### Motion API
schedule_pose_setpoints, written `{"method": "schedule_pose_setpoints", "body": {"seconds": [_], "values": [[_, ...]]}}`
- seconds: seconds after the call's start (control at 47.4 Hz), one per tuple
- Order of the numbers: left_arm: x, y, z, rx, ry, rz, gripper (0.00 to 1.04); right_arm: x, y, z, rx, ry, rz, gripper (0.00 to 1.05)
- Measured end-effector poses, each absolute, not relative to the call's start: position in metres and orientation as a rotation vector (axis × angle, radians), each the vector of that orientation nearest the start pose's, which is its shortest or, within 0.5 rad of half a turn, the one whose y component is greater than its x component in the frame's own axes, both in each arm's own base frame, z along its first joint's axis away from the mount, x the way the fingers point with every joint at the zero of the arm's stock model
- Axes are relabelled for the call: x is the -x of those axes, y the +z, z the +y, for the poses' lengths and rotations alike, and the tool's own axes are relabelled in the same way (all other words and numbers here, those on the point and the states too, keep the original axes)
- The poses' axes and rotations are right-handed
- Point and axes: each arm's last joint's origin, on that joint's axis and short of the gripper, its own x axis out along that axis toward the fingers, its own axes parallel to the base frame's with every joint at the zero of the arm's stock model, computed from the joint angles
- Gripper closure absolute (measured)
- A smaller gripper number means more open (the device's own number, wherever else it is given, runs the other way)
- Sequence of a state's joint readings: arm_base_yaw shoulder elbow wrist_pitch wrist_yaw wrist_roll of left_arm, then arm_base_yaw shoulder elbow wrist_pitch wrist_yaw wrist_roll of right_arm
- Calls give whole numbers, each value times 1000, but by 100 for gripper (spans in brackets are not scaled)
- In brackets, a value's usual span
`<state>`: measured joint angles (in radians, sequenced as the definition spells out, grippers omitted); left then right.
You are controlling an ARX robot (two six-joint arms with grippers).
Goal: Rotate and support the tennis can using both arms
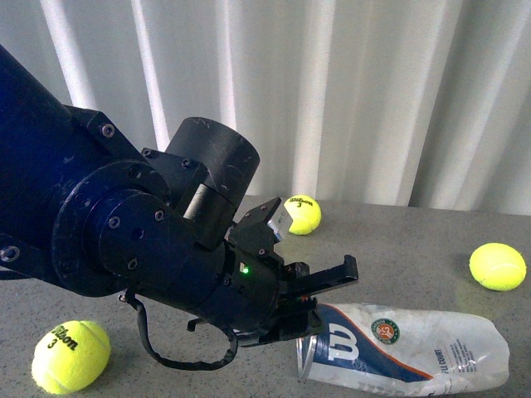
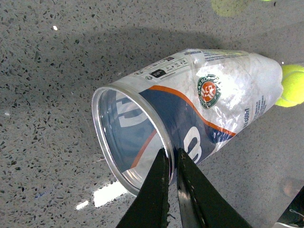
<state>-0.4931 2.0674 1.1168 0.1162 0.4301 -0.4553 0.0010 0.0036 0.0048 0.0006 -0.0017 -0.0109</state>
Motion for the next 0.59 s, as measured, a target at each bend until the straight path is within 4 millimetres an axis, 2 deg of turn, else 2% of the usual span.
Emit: {"method": "schedule_pose_setpoints", "body": {"seconds": [0.211, 0.295, 0.464, 0.59], "values": [[-346, 107, -197, 373, -648, 1032, 101, -98, 165, 0, 11, 3, -2, 7], [-345, 116, -193, 368, -639, 1032, 101, -98, 165, 0, 11, 3, -2, 7], [-340, 148, -186, 316, -653, 998, 101, -98, 165, 0, 11, 3, -2, 7], [-337, 189, -185, 249, -692, 930, 101, -98, 165, 0, 11, 3, -2, 7]]}}
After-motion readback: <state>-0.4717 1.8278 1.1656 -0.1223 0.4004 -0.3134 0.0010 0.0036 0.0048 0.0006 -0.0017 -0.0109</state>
